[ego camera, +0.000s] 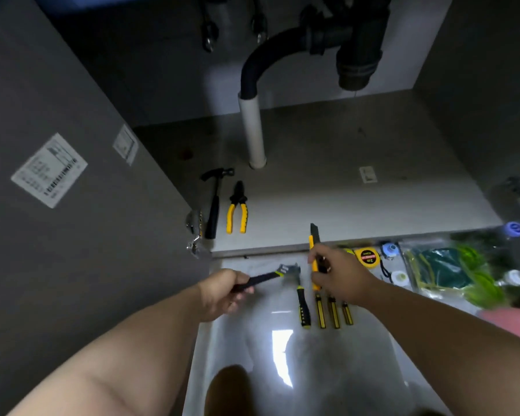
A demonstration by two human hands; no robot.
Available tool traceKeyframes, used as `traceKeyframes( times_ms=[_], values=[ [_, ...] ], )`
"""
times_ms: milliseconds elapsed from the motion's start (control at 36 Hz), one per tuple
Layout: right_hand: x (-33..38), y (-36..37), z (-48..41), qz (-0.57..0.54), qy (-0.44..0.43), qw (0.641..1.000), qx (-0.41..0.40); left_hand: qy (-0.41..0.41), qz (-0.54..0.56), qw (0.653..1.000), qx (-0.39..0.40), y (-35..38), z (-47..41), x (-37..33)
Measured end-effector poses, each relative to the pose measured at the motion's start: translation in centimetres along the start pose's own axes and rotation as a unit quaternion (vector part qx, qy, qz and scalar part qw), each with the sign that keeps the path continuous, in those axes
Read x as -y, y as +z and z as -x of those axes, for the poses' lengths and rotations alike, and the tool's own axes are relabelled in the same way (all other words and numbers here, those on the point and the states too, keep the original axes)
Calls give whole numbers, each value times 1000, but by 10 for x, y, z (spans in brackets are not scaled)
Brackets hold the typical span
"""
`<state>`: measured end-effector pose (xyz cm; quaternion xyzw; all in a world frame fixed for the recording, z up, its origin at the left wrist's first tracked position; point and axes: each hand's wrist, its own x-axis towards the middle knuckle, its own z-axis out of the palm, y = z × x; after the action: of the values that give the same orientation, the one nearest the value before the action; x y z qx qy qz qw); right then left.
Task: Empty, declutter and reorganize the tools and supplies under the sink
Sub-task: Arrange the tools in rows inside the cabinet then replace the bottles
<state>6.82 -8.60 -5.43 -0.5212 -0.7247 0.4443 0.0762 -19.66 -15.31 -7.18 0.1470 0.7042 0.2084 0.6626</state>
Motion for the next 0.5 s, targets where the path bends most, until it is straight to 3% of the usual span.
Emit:
traceKeyframes(
  times_ms=[167,361,500],
  values=[
    [-4,-14,-21,-3,-4,997,-78,102,154,982,36,18,-6,-43],
    [-8,-8,-64,13,-10,997,-81,163,145,968,-123,44,-51,-87],
    [-6,0,-98,42,-12,996,-79,176,117,960,-181,46,-89,-100]
  ],
)
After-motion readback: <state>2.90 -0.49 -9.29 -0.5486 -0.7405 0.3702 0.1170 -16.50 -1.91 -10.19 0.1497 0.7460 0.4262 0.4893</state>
